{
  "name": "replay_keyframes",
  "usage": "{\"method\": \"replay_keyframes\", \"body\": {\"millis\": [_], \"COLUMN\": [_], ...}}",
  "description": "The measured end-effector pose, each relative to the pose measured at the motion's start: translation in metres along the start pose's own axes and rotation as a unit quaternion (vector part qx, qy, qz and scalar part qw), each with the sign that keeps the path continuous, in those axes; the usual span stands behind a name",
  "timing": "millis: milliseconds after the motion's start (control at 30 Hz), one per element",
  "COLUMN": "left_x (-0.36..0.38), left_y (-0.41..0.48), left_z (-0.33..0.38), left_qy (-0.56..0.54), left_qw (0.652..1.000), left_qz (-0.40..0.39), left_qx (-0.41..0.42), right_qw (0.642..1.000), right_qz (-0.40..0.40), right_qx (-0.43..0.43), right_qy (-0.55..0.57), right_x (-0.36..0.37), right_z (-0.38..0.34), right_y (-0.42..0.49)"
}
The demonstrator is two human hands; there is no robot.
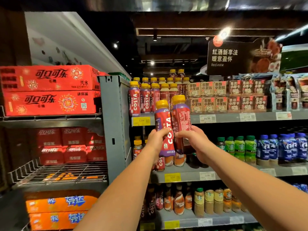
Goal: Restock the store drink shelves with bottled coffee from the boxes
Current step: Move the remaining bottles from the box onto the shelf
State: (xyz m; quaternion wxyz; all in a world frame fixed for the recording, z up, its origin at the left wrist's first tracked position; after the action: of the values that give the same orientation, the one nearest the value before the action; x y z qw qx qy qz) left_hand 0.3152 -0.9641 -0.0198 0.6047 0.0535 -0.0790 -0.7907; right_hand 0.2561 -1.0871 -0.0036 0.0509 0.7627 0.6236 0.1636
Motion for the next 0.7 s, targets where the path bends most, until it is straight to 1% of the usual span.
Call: {"method": "replay_keyframes", "body": {"millis": [67, 200, 367, 500, 700], "left_x": [0.000, -0.002, 0.004, 0.008, 0.018], "left_y": [0.008, 0.022, 0.046, 0.072, 0.111], "left_z": [0.002, 0.012, 0.028, 0.041, 0.051], "left_qy": [-0.012, -0.013, 0.006, 0.026, 0.068], "left_qw": [1.000, 0.999, 0.997, 0.994, 0.990], "left_qz": [0.000, 0.027, 0.043, 0.063, 0.096], "left_qx": [0.003, 0.025, 0.060, 0.087, 0.073], "right_qw": [1.000, 1.000, 0.999, 0.998, 0.995], "right_qz": [-0.005, -0.019, -0.027, -0.045, -0.072], "right_qx": [-0.005, -0.025, -0.025, -0.037, -0.024], "right_qy": [-0.005, -0.003, 0.031, 0.028, 0.068], "right_x": [0.000, -0.001, -0.007, -0.014, -0.025], "right_z": [-0.005, -0.012, -0.014, -0.018, -0.022], "right_y": [0.006, 0.024, 0.058, 0.090, 0.146]}}
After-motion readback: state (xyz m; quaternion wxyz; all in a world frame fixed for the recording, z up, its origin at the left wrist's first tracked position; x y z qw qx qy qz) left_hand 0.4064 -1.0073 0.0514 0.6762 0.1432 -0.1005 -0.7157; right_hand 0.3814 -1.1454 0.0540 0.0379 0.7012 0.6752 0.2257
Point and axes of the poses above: each hand's wrist, its own y-axis towards the middle knuckle, its own x-axis out of the palm, z = x × y, the point moved 4 cm from there along y, towards the middle knuckle, and after that the axes turned 11 degrees about y, right-handed, at the moved point
